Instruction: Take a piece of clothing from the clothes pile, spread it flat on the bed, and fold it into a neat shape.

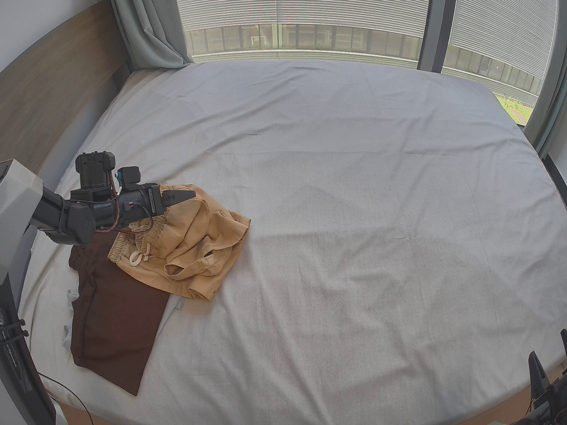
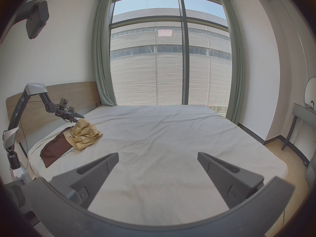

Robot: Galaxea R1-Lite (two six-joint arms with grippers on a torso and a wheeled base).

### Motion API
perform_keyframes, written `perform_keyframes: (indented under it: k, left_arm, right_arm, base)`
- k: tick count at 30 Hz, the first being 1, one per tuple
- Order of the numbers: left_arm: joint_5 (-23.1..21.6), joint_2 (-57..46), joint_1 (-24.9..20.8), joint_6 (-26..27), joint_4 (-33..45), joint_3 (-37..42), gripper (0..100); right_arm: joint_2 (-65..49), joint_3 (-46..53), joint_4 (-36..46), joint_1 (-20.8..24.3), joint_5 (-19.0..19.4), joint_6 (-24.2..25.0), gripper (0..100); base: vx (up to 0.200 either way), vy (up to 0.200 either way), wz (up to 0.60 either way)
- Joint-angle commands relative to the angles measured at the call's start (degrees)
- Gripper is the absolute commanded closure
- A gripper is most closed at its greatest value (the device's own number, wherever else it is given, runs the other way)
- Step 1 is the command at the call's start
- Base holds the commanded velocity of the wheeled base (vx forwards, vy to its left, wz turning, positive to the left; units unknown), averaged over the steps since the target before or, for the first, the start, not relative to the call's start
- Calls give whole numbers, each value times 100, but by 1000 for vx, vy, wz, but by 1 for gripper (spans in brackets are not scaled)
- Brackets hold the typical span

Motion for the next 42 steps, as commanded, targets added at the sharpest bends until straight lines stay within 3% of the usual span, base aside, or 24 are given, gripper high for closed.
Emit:
perform_keyframes:
  k: [1,10,11,26,42]
  left_arm:
    - [12,157,-30,-21,-166,-5,0]
    - [30,218,-48,-434,-385,-66,0]
    - [39,227,-48,-443,-385,-75,100]
    - [-32,60,-4,-478,-438,259,100]
    - [-550,-1469,471,-495,-851,2395,100]
  right_arm:
    - [-68,92,-1,2,2,-1,0]
    - [-68,92,-1,2,2,-1,0]
    - [-68,92,-1,2,2,-1,0]
    - [-68,92,-1,2,2,-1,0]
    - [-68,92,-1,2,2,-1,0]
  base:
    - [0,0,0]
    - [0,0,0]
    - [0,0,0]
    - [0,0,0]
    - [0,0,0]
